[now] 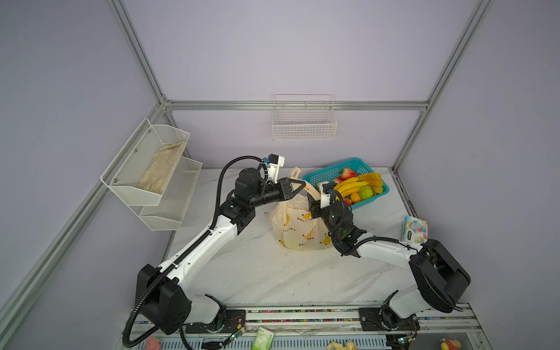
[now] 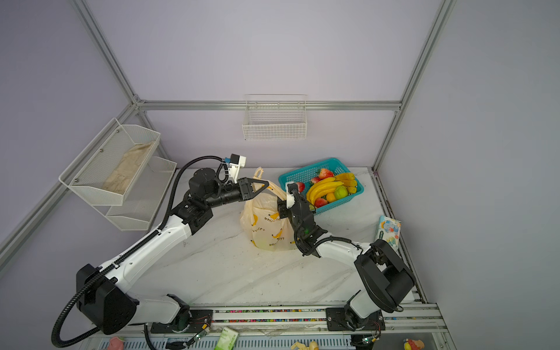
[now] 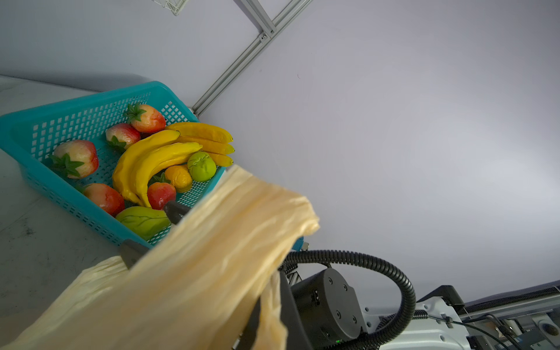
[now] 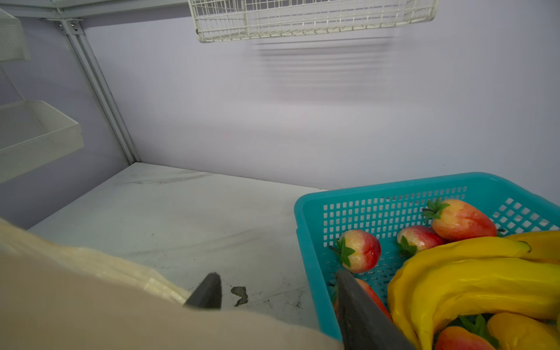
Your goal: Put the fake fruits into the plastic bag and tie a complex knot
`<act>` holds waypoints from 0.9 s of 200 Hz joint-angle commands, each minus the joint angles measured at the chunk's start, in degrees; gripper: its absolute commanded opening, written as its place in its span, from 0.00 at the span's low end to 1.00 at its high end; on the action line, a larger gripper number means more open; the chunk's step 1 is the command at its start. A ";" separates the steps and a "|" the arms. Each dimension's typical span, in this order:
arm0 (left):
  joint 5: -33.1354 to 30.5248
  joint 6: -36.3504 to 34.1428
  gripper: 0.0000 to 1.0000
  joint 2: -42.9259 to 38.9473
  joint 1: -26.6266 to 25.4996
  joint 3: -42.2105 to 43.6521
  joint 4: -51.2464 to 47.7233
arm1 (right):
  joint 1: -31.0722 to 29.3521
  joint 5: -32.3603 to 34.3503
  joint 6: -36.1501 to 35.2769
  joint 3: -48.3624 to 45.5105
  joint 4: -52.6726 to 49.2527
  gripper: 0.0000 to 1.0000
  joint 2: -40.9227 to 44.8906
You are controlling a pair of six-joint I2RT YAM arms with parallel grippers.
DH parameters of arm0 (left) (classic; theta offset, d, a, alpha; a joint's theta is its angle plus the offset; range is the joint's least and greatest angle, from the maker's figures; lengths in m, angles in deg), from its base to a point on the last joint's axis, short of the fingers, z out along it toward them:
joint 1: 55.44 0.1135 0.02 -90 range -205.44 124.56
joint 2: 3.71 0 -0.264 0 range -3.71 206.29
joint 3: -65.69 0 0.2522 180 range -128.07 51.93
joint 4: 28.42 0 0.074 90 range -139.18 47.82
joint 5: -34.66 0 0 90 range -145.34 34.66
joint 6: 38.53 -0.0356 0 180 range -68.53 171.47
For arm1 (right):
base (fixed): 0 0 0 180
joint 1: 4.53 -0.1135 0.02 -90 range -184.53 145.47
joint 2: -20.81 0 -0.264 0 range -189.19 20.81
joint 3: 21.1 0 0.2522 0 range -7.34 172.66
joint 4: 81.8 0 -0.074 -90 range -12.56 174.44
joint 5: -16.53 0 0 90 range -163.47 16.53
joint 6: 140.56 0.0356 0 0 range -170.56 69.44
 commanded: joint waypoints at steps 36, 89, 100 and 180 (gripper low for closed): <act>-0.52 -4.51 0.00 -0.88 1.84 -1.82 3.57 | 2.53 -16.79 -1.88 -0.55 -6.12 0.77 5.11; 0.79 -5.95 0.00 0.40 2.89 -4.28 1.75 | 3.52 -30.33 -5.37 4.60 -15.46 0.97 9.64; 1.11 -6.25 0.00 0.65 3.08 -4.75 1.27 | 3.69 -31.75 -5.59 5.54 -17.00 0.97 10.55; 3.77 -6.90 0.00 0.67 4.32 -5.44 0.73 | 8.59 -50.92 -9.09 15.41 -30.58 0.97 13.33</act>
